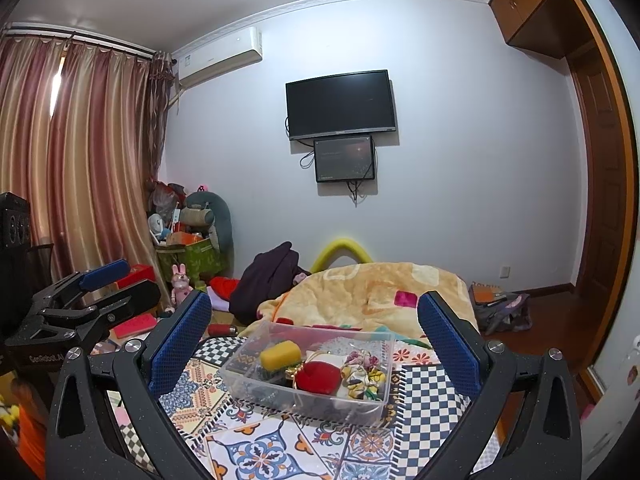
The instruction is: Organize soft objects
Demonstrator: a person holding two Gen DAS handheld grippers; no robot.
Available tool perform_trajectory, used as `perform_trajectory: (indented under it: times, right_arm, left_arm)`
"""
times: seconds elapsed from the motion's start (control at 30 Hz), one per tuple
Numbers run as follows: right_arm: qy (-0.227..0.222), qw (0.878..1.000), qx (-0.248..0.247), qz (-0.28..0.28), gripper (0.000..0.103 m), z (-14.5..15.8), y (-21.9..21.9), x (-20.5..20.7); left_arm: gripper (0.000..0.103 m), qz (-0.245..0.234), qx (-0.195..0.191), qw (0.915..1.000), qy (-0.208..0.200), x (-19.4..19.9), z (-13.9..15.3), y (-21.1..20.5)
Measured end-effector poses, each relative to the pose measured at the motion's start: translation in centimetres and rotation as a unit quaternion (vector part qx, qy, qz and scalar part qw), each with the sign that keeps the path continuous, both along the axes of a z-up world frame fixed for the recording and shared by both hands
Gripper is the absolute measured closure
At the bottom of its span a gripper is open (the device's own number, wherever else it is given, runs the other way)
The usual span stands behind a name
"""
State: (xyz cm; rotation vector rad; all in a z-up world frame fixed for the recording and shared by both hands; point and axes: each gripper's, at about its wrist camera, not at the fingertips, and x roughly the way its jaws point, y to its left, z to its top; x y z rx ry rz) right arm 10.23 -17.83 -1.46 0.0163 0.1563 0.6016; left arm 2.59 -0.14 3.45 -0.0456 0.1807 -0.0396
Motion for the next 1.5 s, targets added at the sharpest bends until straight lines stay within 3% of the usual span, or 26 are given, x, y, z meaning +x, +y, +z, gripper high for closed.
perform_trajectory:
  times: [0.53,1.5]
  right_arm:
    - [-0.001,1.0,0.0,0.001,0.0,0.22,-0.13,-0.08]
    - [0.003,1.0,-0.013,0.002,0.0,0.01,0.25,0.52]
  left_arm:
    - [0.0,0.007,0.008,0.9999,0.0,-0.02,-0.15,-0.11]
    - [0.0,-0.013,-0.014,0.9998,0.009,-0.08,-0.31,0.34]
